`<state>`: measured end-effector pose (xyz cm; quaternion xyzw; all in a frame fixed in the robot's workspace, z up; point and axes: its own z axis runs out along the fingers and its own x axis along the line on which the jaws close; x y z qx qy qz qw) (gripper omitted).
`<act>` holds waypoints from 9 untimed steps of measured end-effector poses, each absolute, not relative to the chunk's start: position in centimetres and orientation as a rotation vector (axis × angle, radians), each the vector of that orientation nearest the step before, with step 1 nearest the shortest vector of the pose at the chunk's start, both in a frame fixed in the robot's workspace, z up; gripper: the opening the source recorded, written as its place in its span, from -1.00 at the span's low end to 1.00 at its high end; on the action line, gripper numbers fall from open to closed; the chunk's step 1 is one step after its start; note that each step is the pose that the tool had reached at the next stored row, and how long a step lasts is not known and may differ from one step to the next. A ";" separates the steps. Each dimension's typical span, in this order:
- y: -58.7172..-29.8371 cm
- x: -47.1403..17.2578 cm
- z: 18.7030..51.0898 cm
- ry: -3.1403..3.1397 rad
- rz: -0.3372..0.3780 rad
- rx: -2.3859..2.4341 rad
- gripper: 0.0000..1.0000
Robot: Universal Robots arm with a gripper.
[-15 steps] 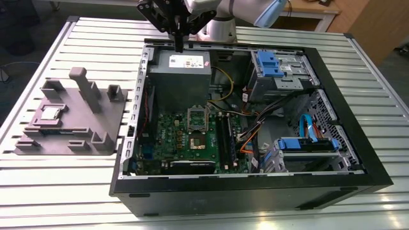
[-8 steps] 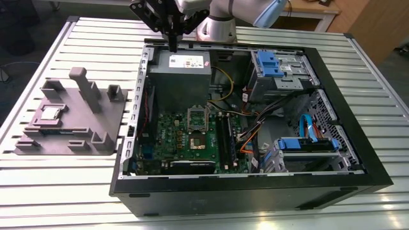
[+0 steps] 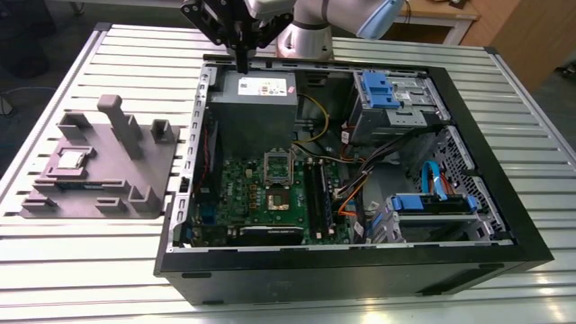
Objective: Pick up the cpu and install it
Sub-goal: 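Reach for the cpu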
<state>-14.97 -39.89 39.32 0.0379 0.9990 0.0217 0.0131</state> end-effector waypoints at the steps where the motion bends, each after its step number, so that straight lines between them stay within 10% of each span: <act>1: -39.9 -15.0 39.3 3.113 0.068 0.118 -0.80; 9: -39.9 -15.3 39.3 3.112 0.068 0.118 -0.80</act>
